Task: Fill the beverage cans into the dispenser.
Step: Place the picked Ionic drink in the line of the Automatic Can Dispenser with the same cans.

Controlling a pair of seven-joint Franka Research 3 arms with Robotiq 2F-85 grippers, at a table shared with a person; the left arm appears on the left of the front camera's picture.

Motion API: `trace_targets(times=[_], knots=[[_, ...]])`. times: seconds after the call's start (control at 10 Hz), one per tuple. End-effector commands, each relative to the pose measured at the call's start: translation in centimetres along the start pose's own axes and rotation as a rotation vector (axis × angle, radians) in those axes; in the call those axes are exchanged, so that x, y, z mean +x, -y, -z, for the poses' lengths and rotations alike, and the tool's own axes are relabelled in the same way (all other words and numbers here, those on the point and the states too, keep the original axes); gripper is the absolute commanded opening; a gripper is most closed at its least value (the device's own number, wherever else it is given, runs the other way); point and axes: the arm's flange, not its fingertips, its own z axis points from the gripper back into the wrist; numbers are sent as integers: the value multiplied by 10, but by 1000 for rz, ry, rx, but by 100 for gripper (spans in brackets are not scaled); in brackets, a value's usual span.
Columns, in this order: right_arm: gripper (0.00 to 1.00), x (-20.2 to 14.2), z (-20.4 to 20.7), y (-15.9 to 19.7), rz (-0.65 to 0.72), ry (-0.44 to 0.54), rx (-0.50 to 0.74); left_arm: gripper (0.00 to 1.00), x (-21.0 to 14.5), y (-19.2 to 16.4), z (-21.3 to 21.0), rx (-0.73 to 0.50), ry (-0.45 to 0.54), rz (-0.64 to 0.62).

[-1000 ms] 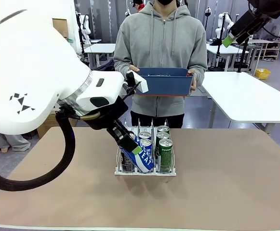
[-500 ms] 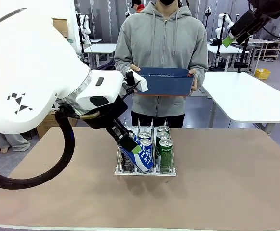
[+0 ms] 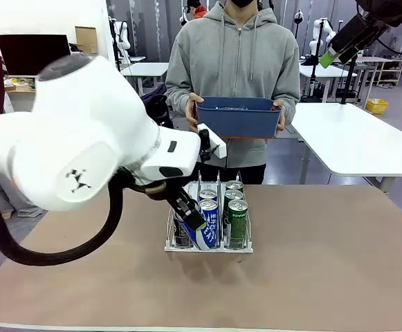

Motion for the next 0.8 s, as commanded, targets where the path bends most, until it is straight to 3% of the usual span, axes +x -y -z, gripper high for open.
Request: trace_targets(times=[0.0, 0.7], knots=[[100, -1, 0, 0, -7, 9, 20, 57, -5, 4, 24, 78, -10, 10], [100, -1, 0, 0, -7, 9, 20, 57, 5, -9, 72, 199, -34, -25]])
